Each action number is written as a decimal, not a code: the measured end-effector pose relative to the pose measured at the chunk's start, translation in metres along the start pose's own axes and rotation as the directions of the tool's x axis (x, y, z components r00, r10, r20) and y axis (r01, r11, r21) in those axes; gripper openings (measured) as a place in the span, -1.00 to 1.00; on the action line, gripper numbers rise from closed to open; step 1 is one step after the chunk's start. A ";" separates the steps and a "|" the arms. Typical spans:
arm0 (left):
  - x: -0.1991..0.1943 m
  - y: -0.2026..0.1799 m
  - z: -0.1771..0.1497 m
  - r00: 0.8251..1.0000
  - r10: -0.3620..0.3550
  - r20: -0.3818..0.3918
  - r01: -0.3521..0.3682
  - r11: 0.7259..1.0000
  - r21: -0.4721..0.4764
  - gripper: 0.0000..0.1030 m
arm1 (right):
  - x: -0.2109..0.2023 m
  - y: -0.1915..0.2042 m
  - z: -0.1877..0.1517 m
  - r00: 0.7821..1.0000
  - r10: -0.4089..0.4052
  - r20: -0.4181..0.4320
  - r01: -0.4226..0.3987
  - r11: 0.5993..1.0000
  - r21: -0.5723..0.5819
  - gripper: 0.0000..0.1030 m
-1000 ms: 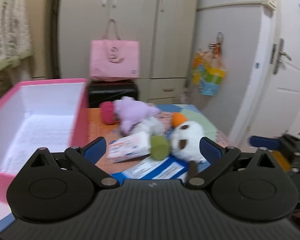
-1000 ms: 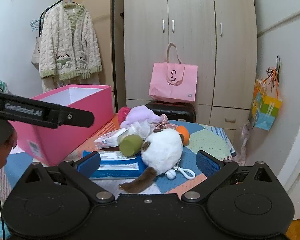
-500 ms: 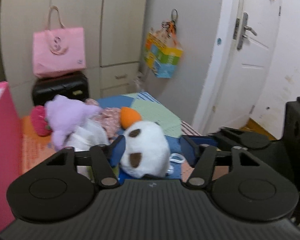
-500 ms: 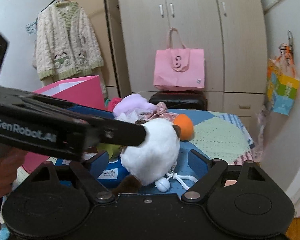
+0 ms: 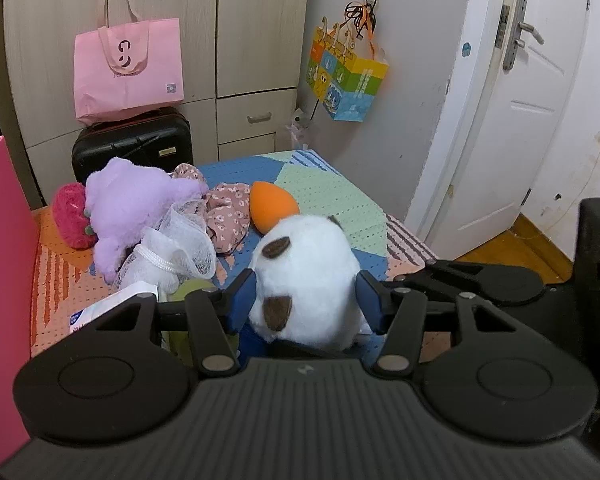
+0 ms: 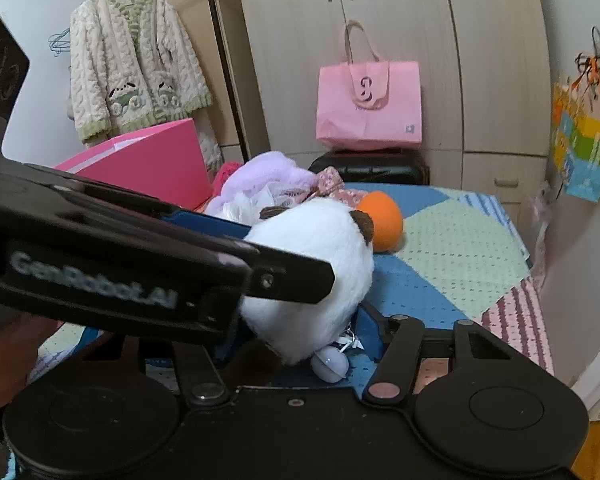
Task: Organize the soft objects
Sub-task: 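Reach the left gripper to the white plush toy and close on it, then carry the white plush with the left gripper and lower it into the pink box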
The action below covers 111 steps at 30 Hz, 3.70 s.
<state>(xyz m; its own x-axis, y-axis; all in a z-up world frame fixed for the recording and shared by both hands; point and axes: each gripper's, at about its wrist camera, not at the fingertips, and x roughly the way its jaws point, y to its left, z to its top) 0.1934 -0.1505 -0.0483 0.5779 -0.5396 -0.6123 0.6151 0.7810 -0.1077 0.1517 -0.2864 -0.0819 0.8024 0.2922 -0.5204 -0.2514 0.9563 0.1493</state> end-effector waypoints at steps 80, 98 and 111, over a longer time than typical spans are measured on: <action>-0.197 0.213 0.018 0.993 0.115 0.010 -0.106 0.944 -0.314 0.02 | 0.057 0.228 0.150 0.946 0.295 -0.137 -0.310 0.944 -0.112 0.24; -0.091 0.294 0.017 0.989 0.054 -0.140 -0.116 0.867 -0.485 -0.04 | 0.156 0.225 0.158 0.948 0.123 -0.294 -0.213 0.931 -0.296 0.17; -0.095 0.281 0.020 0.994 0.076 -0.080 -0.102 0.906 -0.410 0.07 | 0.154 0.215 0.160 0.954 0.087 -0.287 -0.171 0.944 -0.283 0.22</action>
<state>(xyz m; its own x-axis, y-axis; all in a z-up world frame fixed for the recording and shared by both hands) 0.3216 0.1138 -0.0046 0.5783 -0.4520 -0.6791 0.2785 0.8918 -0.3564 0.3078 -0.0342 0.0048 0.5882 0.3589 -0.7247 -0.5277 0.8494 -0.0077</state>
